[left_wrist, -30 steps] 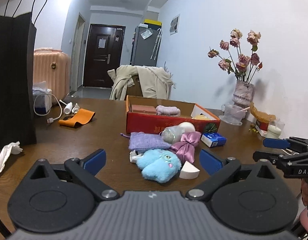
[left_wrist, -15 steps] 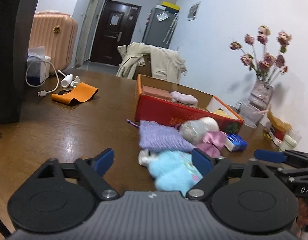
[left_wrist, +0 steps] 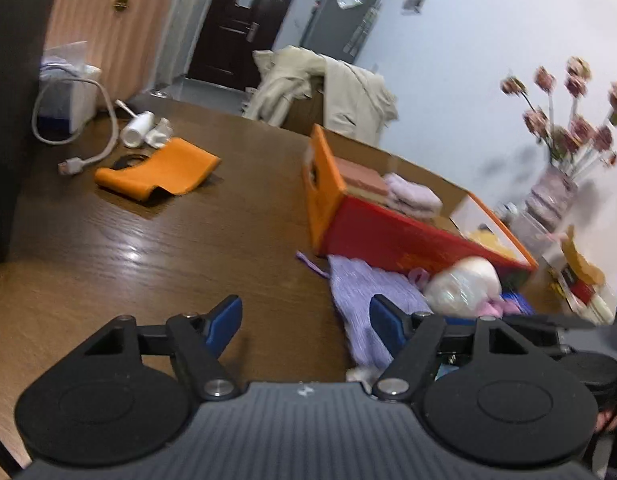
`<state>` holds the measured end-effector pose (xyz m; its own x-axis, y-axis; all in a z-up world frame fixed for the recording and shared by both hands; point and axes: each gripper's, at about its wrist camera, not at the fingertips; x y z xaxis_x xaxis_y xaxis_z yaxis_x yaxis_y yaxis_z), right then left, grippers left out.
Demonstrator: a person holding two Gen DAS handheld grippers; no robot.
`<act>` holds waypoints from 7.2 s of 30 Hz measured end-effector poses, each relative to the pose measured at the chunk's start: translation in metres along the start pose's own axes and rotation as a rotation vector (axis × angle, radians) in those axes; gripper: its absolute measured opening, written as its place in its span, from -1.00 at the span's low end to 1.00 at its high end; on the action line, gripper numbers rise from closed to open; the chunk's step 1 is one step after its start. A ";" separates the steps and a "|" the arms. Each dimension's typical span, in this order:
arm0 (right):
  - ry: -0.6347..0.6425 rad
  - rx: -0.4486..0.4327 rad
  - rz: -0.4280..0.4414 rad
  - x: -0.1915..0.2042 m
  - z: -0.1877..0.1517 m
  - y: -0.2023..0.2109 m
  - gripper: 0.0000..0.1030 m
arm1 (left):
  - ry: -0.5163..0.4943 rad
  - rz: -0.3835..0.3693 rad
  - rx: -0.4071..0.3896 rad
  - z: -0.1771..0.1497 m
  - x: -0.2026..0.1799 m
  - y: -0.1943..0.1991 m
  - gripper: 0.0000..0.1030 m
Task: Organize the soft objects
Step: 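Grasp the purple cloth pouch with both grippers and lift it, then lower the purple pouch into the box beside the pink towel, release, then withdraw both grippers from the box back over the pile, then grasp the white crumpled cloth with the left gripper while the right grasps the white foam wedge, then carry the cloth and wedge into the box and open both grippers, then move both grippers back over the light-blue fluffy plush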
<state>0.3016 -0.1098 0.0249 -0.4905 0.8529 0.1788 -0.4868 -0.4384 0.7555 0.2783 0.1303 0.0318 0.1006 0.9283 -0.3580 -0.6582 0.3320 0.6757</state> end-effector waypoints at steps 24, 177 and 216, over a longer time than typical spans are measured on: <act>0.095 0.081 -0.092 0.006 0.053 -0.056 -0.11 | 0.123 -0.037 0.032 -0.020 0.000 0.009 -0.04; 0.010 -0.099 -0.237 -0.171 0.078 0.066 -0.40 | -0.381 0.147 0.039 0.136 -0.135 -0.111 -0.63; 0.153 -0.334 -0.246 -0.064 -0.054 0.219 0.42 | -0.364 0.138 -0.254 -0.032 -0.139 0.115 0.92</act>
<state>0.1874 -0.2758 0.1454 -0.4201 0.9025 -0.0949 -0.7970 -0.3169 0.5142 0.1648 0.0340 0.1394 0.2245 0.9745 0.0043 -0.8414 0.1916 0.5053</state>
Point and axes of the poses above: each gripper's, at about its wrist camera, not at the fingertips, and y roughly against the way its jaws point, x to its left, z to its top, and after that the axes turned 12 degrees about x, right-handed
